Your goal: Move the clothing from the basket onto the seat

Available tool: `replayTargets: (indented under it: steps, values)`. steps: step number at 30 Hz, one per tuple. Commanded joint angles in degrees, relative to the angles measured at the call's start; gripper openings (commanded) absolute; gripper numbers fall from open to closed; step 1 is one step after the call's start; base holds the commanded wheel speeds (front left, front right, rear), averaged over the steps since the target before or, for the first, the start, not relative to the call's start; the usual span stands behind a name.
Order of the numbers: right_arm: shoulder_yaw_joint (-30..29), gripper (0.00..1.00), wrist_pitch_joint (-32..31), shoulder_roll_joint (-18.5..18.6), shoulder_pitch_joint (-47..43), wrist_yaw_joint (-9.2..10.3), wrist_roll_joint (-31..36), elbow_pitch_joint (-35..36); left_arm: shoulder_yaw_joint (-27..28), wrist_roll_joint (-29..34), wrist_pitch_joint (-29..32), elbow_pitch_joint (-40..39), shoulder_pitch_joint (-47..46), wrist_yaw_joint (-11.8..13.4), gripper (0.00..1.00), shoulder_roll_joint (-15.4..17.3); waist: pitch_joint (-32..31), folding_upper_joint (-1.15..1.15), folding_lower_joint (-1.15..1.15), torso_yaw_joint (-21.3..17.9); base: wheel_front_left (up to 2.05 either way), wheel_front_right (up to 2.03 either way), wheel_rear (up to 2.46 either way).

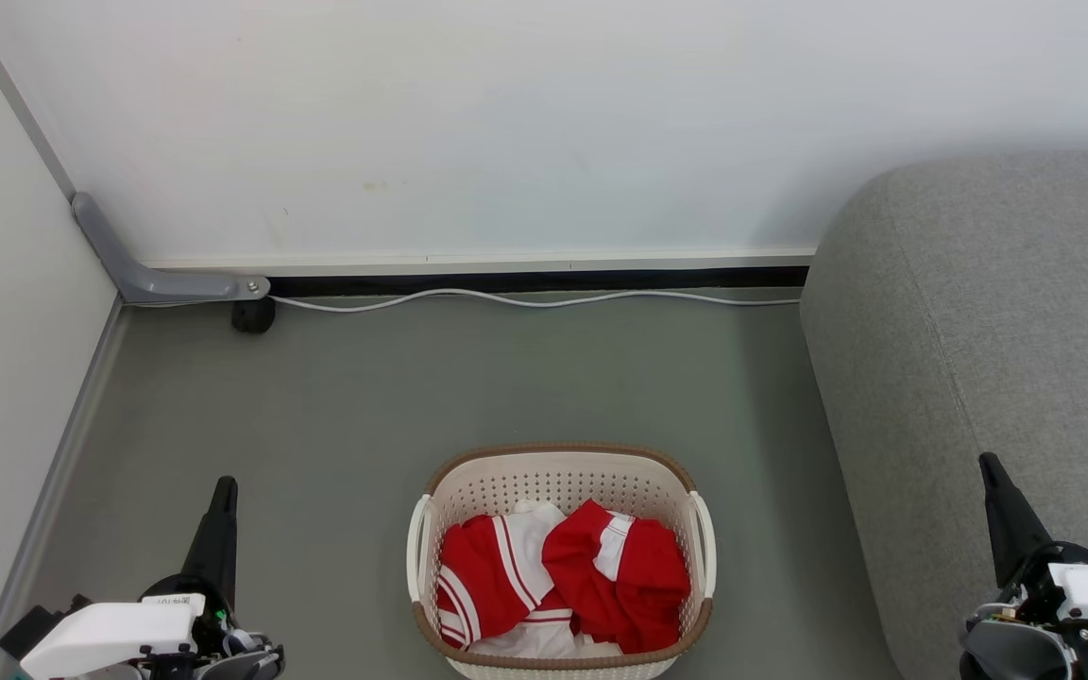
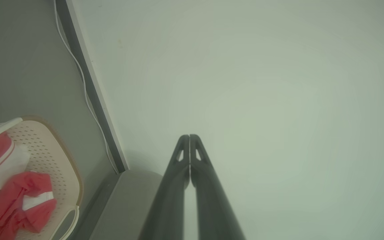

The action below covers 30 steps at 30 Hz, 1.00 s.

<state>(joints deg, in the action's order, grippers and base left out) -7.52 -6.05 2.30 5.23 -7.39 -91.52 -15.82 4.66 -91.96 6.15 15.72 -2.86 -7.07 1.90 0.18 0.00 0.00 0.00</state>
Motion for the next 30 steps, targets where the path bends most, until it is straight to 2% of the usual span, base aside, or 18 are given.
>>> replayTargets:
  steps: [1,30]
  values:
    - [1.02,0.00,-0.42,0.57,0.95,-0.10,-0.66,1.79,1.83,-0.22,0.32,-1.69,-3.32,-0.42,0.00,0.98,0.00,0.00,0.00,0.00,0.00,0.00,0.00]
    - [1.02,0.00,-0.42,0.57,0.95,-0.10,-0.66,1.79,1.83,-0.22,0.32,-1.69,-3.32,-0.42,0.00,0.98,0.00,0.00,0.00,0.00,0.00,0.00,0.00]
